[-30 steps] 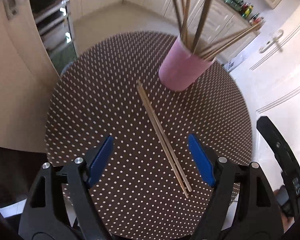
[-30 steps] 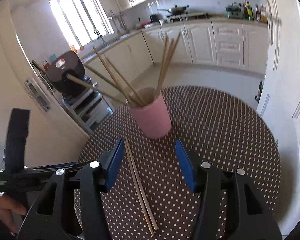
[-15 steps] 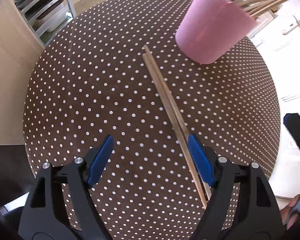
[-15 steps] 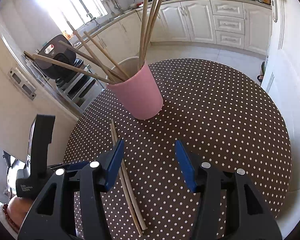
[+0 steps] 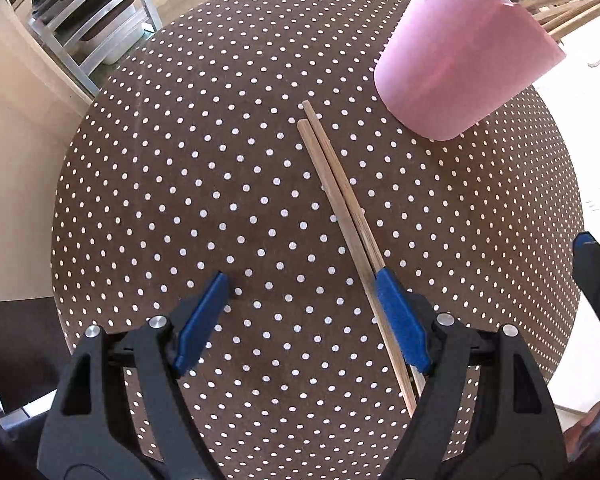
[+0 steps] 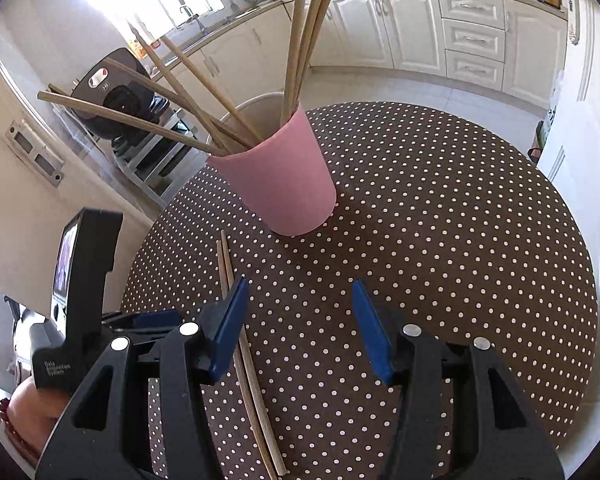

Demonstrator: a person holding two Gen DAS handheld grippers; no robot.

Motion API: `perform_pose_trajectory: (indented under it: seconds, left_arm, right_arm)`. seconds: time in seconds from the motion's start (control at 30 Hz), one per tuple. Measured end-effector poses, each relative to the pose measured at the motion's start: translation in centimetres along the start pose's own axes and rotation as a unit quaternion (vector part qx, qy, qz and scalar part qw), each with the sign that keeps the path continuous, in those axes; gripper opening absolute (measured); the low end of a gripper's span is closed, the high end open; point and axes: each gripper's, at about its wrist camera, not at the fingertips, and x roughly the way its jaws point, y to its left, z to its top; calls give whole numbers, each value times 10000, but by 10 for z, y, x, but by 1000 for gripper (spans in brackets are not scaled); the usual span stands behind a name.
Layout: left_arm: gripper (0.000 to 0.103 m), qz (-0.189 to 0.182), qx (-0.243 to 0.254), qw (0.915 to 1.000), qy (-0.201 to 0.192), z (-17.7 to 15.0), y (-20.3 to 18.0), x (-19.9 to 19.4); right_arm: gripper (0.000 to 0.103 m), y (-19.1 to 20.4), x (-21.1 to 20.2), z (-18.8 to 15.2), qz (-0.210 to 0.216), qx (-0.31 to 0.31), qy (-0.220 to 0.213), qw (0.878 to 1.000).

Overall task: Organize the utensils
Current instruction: 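Move the right gripper back to the two remaining chopsticks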

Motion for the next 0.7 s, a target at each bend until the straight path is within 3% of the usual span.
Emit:
perform_pose_trajectory:
  seconds: [0.13, 0.23, 0.33, 0.4, 0.5, 0.57, 0.7]
  left_arm:
    - [75, -5, 44, 10000, -2, -6, 6, 1]
    - [76, 171, -25, 9998, 95, 7, 5, 2]
    - [75, 481, 213, 9985, 128, 14, -4, 8]
    - [71, 433, 294, 9986, 118, 17, -5, 7]
    - [49, 390, 213, 9990, 38, 18, 0, 0]
    - [28, 335, 29, 9994, -5, 19, 15, -5]
    - [9, -106, -335, 9994, -9, 20, 46, -6]
  right_arm:
    - [51, 1, 3, 1, 20, -17, 42, 10000]
    - [51, -1, 4, 2, 14, 6, 81, 10000]
    - [51, -1, 5, 2, 18, -8, 112, 9999]
    - [51, -1, 6, 2, 40, -5, 143, 9999]
    - [51, 1, 9, 2, 80, -23, 190, 9998]
    - [51, 6, 14, 2, 130, -52, 234, 9996]
    - [51, 23, 33, 7, 240, -274, 446, 9983]
